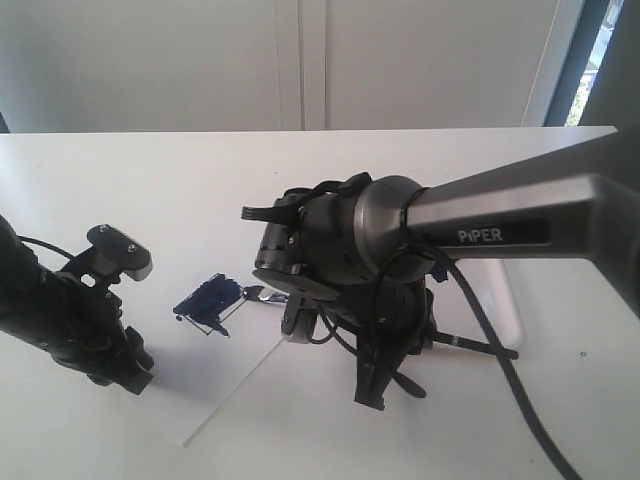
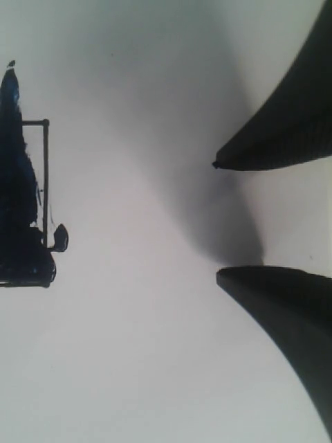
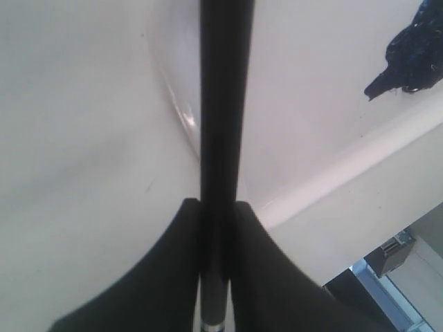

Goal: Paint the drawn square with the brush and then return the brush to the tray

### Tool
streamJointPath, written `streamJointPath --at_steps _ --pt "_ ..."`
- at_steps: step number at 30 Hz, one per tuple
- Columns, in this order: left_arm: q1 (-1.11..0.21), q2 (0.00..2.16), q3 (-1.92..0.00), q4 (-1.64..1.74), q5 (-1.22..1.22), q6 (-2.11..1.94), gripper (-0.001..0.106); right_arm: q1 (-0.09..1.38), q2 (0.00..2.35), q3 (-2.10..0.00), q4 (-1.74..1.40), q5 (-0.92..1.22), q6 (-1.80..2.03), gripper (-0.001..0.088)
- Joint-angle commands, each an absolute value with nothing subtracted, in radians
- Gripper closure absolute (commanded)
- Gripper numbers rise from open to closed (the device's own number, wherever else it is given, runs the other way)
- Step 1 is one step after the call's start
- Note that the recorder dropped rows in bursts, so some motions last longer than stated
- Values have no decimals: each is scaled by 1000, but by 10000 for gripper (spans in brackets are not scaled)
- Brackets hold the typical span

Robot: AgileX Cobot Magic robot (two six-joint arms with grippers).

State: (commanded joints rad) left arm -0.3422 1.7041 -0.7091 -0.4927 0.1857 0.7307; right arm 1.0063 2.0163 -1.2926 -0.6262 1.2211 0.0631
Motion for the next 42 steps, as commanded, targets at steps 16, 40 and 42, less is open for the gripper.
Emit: streamJointPath --at_steps 16,40,42 --pt "-342 1704 -709 -493 186 731 556 1006 2016 -1294 -674 1221 66 868" --pt "-342 1704 -711 -492 179 739 556 1062 2016 -1294 -672 1221 49 868" --pt "-342 1704 -711 -492 179 739 556 1078 2016 -1294 -664 1221 46 868"
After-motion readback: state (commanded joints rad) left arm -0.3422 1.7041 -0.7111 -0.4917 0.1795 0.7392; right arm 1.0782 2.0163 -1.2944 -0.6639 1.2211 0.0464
